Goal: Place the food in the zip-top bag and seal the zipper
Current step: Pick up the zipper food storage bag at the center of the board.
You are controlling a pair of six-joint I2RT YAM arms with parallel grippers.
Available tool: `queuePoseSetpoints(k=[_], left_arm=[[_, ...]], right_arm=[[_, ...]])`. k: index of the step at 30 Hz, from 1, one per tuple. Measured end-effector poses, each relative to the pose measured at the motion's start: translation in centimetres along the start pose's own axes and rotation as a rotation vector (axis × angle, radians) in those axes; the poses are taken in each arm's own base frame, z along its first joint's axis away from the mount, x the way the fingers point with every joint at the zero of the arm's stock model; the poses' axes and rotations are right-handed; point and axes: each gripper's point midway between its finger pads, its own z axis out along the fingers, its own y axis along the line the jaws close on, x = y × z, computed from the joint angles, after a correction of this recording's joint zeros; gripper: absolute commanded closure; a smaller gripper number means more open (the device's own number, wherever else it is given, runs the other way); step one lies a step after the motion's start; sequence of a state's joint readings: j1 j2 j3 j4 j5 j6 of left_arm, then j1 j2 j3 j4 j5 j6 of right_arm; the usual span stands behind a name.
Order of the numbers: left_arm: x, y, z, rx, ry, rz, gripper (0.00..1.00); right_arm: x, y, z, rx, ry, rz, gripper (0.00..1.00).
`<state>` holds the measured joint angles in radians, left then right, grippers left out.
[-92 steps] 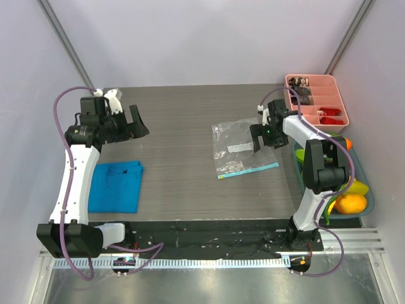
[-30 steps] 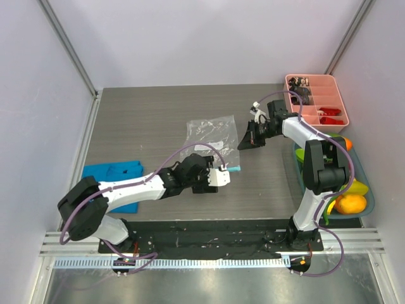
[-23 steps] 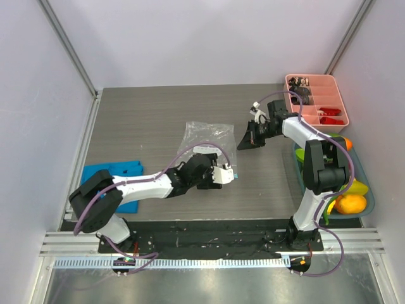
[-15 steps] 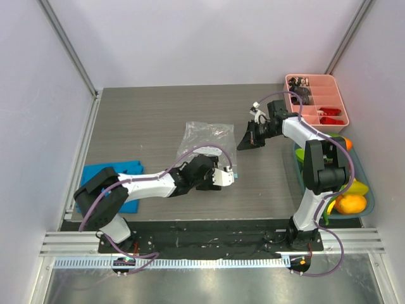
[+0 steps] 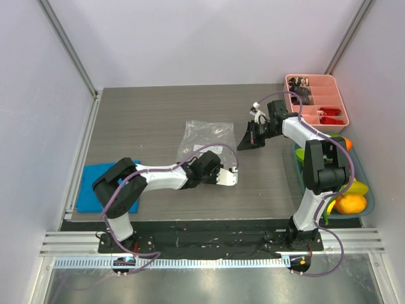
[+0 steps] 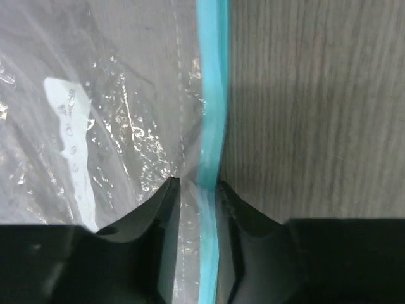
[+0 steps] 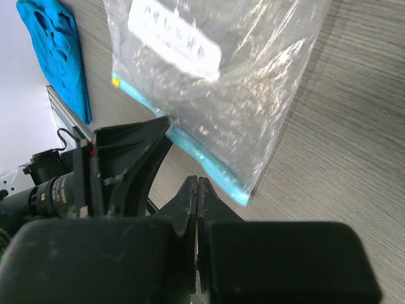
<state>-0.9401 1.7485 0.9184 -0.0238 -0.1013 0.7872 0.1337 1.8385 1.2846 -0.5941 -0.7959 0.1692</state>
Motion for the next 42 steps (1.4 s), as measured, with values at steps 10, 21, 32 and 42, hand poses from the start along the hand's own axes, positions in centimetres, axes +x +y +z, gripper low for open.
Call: queuePoseSetpoints(k=[10, 21, 32, 42], left_arm=[[-0.2, 0.6, 0.4, 0.183, 0.043, -0.174, 1.0], [-6.4, 8.5, -5.2, 0.189, -0.045, -0.776, 1.0], [-5.7, 11.6, -7.9, 0.151, -0.019, -1.341, 1.0], [-8.8, 10.7, -9.1, 0.184, -0.048, -1.445, 1.0]], right_arm=[[-1.4, 0.0, -1.4, -0.007, -0.032, -0.003, 0.84], [-8.0, 0.6, -10.6, 0.041, -0.306, -0.078, 0.44], [-3.8, 5.8, -12.2, -0.103, -0.347, -0.054, 0.21], [-1.6, 10.8, -6.1, -0.112, -0.35, -0.057, 0.42]])
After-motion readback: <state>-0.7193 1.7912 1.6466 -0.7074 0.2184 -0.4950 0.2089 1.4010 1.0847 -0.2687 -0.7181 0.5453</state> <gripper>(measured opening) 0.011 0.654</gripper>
